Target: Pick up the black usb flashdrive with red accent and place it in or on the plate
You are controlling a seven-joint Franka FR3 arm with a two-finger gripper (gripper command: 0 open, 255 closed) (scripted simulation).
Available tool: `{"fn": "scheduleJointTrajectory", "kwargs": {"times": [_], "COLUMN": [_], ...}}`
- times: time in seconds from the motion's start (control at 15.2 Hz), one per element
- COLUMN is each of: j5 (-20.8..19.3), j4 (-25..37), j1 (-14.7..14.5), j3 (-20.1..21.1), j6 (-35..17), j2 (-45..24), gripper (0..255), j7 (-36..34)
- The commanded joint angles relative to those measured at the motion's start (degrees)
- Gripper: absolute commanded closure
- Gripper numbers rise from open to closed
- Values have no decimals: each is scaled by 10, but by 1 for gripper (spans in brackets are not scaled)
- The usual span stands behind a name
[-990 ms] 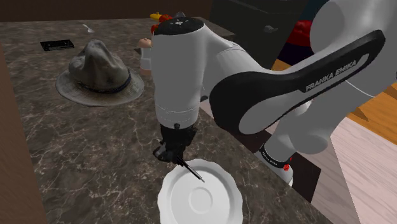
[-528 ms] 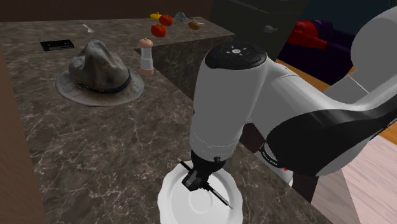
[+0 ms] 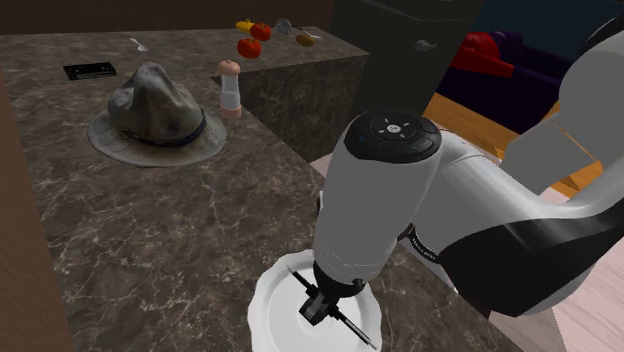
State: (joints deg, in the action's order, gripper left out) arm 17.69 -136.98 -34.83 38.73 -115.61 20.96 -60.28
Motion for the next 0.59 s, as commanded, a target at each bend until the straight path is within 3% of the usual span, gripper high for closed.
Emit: {"fn": "scheduleJointTrajectory", "kwargs": {"times": [0.0, 0.53], "j5": [0, -8], "j4": [-11, -42], "j1": [0, 6], "j3": [7, 26], "j6": [-19, -84], "j2": [-9, -44], "gripper": [255, 255], "j7": [-3, -11]}}
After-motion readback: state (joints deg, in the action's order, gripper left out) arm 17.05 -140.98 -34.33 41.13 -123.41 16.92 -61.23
